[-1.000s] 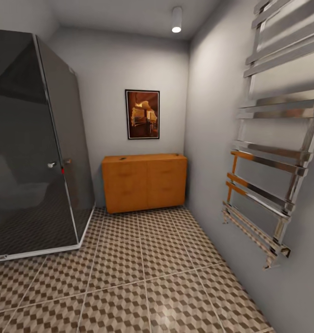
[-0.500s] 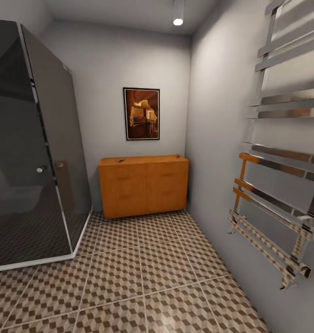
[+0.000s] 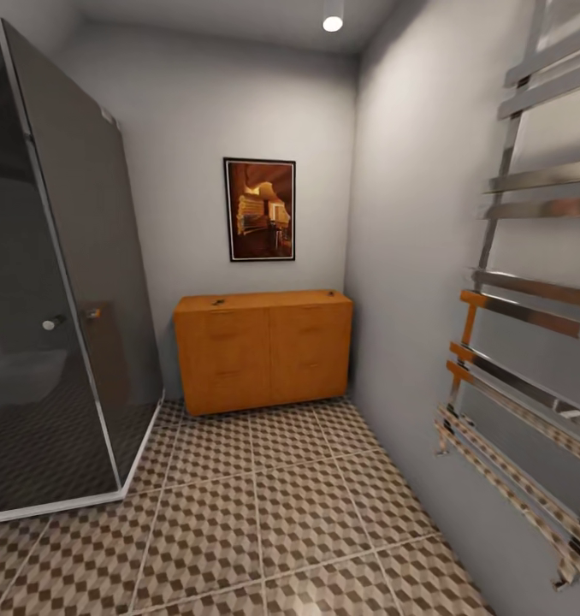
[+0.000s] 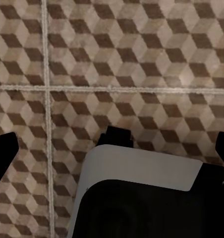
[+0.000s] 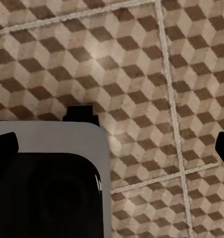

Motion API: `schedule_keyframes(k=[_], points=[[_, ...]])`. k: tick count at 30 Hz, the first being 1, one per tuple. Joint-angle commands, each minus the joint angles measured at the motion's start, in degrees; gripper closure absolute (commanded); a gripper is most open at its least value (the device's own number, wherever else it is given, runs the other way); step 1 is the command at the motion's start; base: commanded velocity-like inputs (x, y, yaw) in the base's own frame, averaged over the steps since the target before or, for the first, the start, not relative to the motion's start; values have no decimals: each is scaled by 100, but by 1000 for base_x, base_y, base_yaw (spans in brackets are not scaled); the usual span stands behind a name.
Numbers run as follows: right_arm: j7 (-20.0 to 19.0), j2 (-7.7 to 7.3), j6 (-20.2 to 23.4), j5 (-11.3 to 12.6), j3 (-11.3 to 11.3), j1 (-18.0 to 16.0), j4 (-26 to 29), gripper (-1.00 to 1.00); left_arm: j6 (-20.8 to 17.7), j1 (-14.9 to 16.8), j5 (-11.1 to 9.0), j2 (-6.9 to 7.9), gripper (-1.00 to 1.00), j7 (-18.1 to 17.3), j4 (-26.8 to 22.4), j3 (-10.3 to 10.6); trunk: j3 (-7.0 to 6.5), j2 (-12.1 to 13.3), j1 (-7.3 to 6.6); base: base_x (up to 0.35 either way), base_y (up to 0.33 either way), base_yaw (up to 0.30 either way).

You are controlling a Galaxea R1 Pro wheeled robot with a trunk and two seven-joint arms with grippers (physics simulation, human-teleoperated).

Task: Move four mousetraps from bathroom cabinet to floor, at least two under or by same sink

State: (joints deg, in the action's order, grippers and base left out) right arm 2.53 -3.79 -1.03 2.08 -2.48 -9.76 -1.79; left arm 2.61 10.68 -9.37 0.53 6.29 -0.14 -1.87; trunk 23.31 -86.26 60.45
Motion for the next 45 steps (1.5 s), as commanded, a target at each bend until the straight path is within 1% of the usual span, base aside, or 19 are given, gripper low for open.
schedule_keyframes(k=[1,45], points=[[11,1,-11,21,-27,-8,-14,-100,21,4,-30,-1,-100,4,5,-15,6,-3,3,324,0,0],[10,1,-17,21,-28,-8,-14,-100,29,4,-30,5,-100,4,5,-15,6,-3,3,324,0,0]])
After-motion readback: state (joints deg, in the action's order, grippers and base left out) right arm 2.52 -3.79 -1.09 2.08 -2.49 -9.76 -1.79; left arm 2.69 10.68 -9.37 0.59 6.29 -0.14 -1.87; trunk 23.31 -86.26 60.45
